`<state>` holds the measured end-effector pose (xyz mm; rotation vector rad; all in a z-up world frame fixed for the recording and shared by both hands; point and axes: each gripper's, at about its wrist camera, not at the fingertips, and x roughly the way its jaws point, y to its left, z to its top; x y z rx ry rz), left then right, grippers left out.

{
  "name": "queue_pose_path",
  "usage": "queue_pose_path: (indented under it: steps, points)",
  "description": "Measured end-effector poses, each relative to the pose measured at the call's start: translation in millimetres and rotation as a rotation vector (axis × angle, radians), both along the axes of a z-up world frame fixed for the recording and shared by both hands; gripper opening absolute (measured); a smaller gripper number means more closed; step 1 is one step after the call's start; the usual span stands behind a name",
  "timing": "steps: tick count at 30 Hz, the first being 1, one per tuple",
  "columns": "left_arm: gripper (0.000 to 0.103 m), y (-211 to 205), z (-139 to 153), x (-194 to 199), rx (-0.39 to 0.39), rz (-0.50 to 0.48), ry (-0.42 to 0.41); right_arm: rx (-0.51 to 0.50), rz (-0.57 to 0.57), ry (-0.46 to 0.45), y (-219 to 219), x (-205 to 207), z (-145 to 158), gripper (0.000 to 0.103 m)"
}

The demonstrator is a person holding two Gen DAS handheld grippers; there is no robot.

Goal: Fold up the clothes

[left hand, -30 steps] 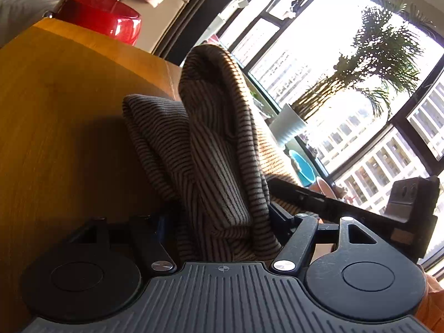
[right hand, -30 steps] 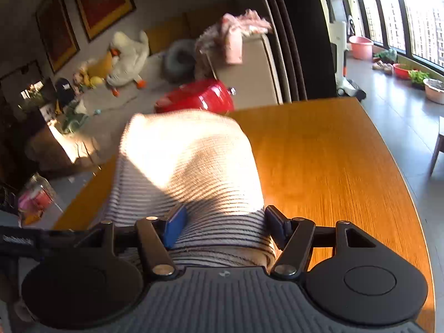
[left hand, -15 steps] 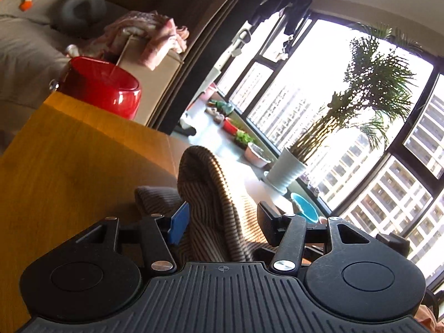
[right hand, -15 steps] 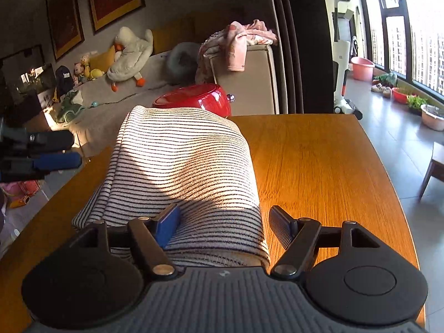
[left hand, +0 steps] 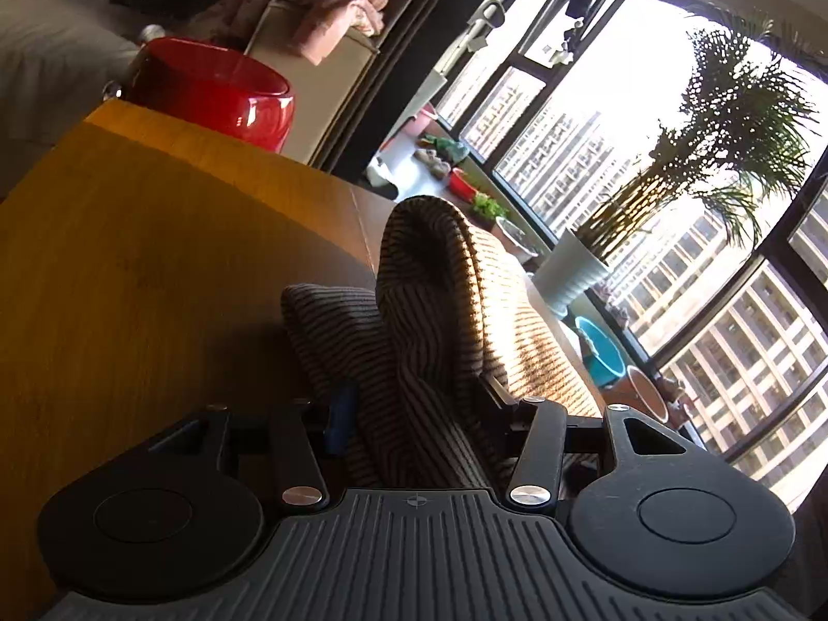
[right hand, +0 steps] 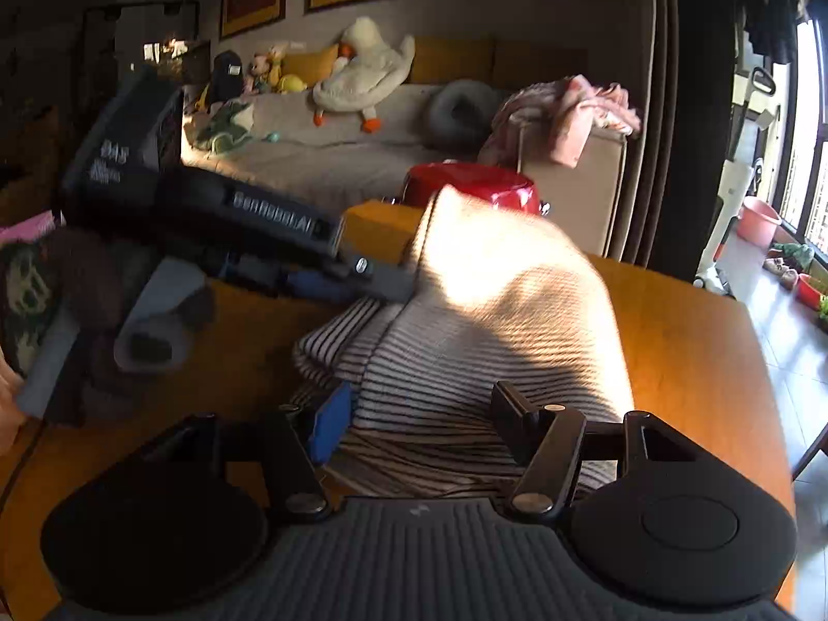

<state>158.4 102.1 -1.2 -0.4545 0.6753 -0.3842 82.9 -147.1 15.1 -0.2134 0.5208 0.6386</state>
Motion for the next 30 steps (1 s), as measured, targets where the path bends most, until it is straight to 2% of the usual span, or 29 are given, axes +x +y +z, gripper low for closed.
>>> queue_pose_path:
  steps: [2,8,10,14,17,19,24,26,27,28,29,30]
  points:
    - [0.054,0,2,-3,0.017,0.003,-0.007,-0.057,0.014,-0.068,13,-9,-6,0.064]
    - [0.056,4,2,-7,0.003,0.009,-0.003,-0.079,0.039,-0.075,14,-14,0,0.067]
    - [0.053,9,3,-12,-0.008,0.020,0.001,-0.061,0.045,-0.057,13,-14,8,0.067]
    - [0.052,23,3,-23,-0.044,0.027,0.008,0.060,0.032,0.007,0,-2,40,0.067]
    - [0.050,18,-5,-26,-0.066,-0.015,0.026,0.128,-0.016,0.025,0,24,64,0.056]
    - [0.049,12,-10,-28,-0.077,-0.044,0.038,0.109,-0.051,0.017,14,47,72,0.054]
    - [0.049,6,-19,-29,-0.089,-0.064,0.048,-0.003,-0.097,0.040,60,102,54,0.058]
    - [0.049,7,-20,-27,-0.096,-0.064,0.054,-0.024,-0.095,0.047,65,108,43,0.057]
    - [0.050,8,-21,-26,-0.097,-0.066,0.055,-0.034,-0.094,0.050,68,111,38,0.048]
    - [0.051,8,-22,-26,-0.098,-0.068,0.057,-0.043,-0.093,0.054,70,114,33,0.032]
    - [0.051,7,-23,-25,-0.098,-0.070,0.057,-0.026,-0.093,0.056,69,112,36,0.027]
    - [0.051,7,-24,-24,-0.098,-0.072,0.056,-0.009,-0.093,0.058,68,111,39,0.009]
